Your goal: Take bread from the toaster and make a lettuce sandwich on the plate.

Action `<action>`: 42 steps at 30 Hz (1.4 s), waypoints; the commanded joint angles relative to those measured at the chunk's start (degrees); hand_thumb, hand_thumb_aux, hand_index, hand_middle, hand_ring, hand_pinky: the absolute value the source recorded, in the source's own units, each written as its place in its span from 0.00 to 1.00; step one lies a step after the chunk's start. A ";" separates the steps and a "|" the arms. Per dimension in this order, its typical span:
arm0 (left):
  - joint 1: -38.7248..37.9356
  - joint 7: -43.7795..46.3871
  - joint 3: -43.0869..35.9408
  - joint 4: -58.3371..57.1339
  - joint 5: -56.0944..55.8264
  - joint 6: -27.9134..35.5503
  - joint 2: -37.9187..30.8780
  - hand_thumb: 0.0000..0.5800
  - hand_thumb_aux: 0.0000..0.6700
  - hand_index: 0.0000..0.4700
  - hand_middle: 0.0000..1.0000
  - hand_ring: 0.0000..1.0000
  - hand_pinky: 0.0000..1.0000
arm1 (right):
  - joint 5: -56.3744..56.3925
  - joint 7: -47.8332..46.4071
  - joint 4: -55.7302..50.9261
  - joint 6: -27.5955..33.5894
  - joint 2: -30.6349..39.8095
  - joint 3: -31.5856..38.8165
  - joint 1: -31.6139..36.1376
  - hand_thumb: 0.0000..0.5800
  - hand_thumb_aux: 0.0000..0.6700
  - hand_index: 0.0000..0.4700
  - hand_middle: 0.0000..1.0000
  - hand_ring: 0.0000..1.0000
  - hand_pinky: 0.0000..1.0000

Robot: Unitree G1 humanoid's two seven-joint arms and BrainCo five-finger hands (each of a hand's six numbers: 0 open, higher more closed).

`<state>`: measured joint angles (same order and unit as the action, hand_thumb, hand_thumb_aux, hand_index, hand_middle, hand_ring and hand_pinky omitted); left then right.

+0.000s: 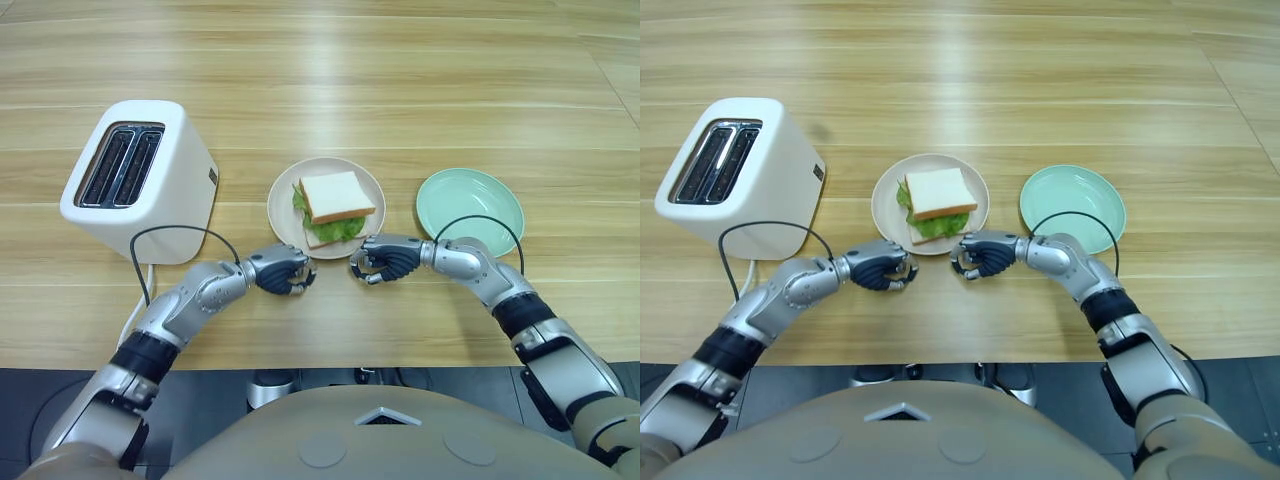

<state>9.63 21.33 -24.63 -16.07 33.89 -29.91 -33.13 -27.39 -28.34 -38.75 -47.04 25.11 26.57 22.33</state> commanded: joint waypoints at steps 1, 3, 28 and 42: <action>6.99 -5.51 -0.22 -10.02 2.87 -2.03 1.06 1.00 1.00 0.98 1.00 1.00 1.00 | -3.46 4.78 -7.25 -0.98 -1.22 1.09 4.55 1.00 1.00 0.98 1.00 1.00 1.00; 11.23 -8.26 0.16 -15.85 3.10 -3.23 1.51 1.00 1.00 0.98 1.00 1.00 1.00 | -6.06 8.24 -11.04 -0.85 -1.96 1.91 7.31 1.00 1.00 0.98 1.00 1.00 1.00; 4.12 -12.97 18.24 11.19 -33.59 -0.01 6.96 0.00 0.00 0.00 0.00 0.00 0.00 | 34.88 9.74 -6.38 -15.10 -7.26 -10.72 5.46 0.00 0.00 0.00 0.00 0.00 0.00; -2.32 -20.03 25.33 13.62 -37.97 10.69 23.48 0.00 0.00 0.00 0.00 0.00 0.00 | 37.02 29.90 -10.45 8.03 -23.70 -26.20 10.12 0.00 0.00 0.00 0.00 0.00 0.00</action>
<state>8.25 2.29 -0.55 -0.52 -4.98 -19.10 -10.15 12.56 -3.43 -48.00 -41.98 1.83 1.66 32.07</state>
